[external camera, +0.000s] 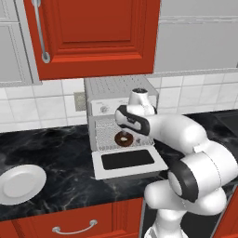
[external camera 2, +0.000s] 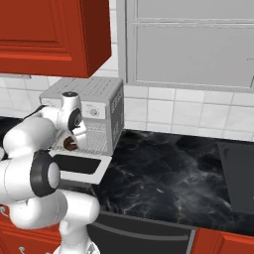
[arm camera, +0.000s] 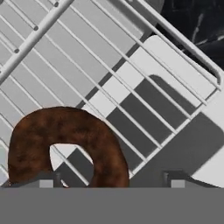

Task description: Pick up the bagel from the plate, place it on the toaster oven rack, close the door, and set the timer.

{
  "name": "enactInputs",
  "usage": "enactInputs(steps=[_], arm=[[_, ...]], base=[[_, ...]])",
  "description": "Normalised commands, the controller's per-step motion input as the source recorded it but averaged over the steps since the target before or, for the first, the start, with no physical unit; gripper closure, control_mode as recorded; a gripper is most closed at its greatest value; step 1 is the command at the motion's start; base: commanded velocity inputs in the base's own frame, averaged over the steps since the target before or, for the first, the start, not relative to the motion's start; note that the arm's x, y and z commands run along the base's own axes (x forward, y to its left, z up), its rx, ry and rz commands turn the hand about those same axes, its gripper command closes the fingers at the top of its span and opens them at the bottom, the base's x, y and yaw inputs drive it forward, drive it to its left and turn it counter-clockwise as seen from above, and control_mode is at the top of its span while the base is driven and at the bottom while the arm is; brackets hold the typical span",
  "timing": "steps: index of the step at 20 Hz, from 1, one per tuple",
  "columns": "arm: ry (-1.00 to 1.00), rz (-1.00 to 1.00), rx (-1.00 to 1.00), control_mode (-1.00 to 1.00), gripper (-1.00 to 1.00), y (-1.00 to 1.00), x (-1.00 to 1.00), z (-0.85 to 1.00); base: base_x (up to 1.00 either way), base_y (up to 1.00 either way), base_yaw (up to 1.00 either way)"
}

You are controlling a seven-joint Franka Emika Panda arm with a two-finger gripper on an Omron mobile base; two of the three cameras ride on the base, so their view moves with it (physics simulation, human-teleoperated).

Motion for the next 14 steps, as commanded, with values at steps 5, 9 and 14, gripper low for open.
enactInputs(steps=[5,9,14], arm=[[-0.02,-0.08,0.06,-1.00,-1.00,-0.18,-0.96,0.14],[0.00,-0.01,0.04,-1.00,-1.00,-0.66,-0.89,0.00],[0.03,-0.03,0.00,-1.00,-1.00,-0.72,-0.13,-0.24]], base=[[0.00,0.00,0.00],[0.00,0.00,0.00],[0.00,0.00,0.00]])
